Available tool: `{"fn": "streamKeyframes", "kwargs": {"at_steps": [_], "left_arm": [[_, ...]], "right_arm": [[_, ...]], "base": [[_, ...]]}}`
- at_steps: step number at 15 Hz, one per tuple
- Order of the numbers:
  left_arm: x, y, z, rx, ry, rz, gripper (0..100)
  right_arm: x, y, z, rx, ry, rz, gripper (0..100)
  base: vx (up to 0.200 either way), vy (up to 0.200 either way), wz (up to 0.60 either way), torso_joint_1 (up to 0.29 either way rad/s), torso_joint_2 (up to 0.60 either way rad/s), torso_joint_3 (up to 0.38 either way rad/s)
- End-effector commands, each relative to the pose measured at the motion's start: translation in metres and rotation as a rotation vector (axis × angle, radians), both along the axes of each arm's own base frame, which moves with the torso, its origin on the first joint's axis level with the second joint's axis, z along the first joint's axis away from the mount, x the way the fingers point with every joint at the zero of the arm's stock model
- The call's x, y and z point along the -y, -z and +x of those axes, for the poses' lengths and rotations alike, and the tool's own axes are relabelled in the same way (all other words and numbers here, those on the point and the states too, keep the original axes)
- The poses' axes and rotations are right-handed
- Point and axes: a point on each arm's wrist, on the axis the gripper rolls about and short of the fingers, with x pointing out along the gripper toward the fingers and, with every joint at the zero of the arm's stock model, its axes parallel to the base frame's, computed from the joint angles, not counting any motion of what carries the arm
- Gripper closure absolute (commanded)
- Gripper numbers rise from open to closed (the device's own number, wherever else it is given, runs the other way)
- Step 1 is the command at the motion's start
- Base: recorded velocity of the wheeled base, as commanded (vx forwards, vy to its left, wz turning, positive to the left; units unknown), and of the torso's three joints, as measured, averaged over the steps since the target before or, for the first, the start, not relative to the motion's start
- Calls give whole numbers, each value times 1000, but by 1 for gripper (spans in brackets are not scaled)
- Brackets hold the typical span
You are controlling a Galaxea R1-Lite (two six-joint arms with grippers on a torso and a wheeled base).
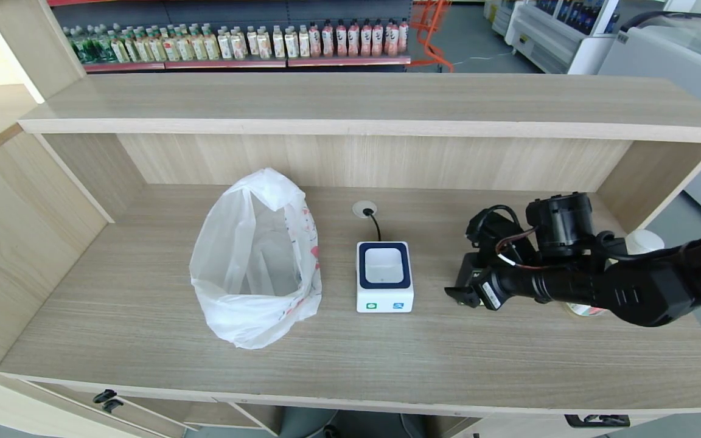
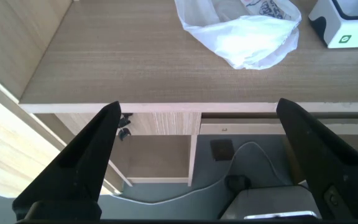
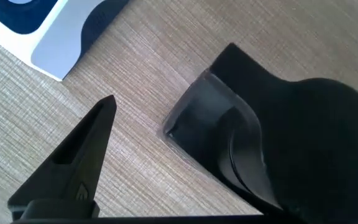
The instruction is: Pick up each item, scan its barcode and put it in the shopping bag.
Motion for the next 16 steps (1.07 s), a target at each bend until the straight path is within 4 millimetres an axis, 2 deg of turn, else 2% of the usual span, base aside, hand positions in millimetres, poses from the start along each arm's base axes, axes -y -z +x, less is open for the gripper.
{"fn": "streamKeyframes", "kwargs": {"at_steps": [1, 2, 3, 7, 10, 11, 13, 14, 16], "left_arm": [[0, 0, 0, 0, 0, 0, 0], [0, 0, 0, 0, 0, 0, 0], [0, 0, 0, 0, 0, 0, 0], [0, 0, 0, 0, 0, 0, 0], [0, 0, 0, 0, 0, 0, 0], [0, 0, 0, 0, 0, 0, 0], [0, 0, 0, 0, 0, 0, 0], [0, 0, 0, 0, 0, 0, 0], [0, 0, 0, 0, 0, 0, 0]], "right_arm": [[-10, 5, 6, -7, -18, 3, 0], [-13, 5, 7, -4, -25, 8, 0], [-17, 6, 6, -12, -39, 22, 100], [-22, -1, 0, 4, -54, 36, 100], [-16, -19, -8, 49, -50, 56, 100], [-11, -31, -16, 74, -39, 78, 100], [-1, -56, -39, 120, -19, 138, 100], [16, -73, -73, 168, -5, 158, 100], [48, -78, -118, 219, 32, 122, 100]], "base": [[0, 0, 0, 0, 0, 0], [0, 0, 0, 0, 0, 0], [0, 0, 0, 0, 0, 0], [0, 0, 0, 0, 0, 0], [0, 0, 0, 0, 0, 0], [0, 0, 0, 0, 0, 0], [0, 0, 0, 0, 0, 0], [0, 0, 0, 0, 0, 0], [0, 0, 0, 0, 0, 0]]}}
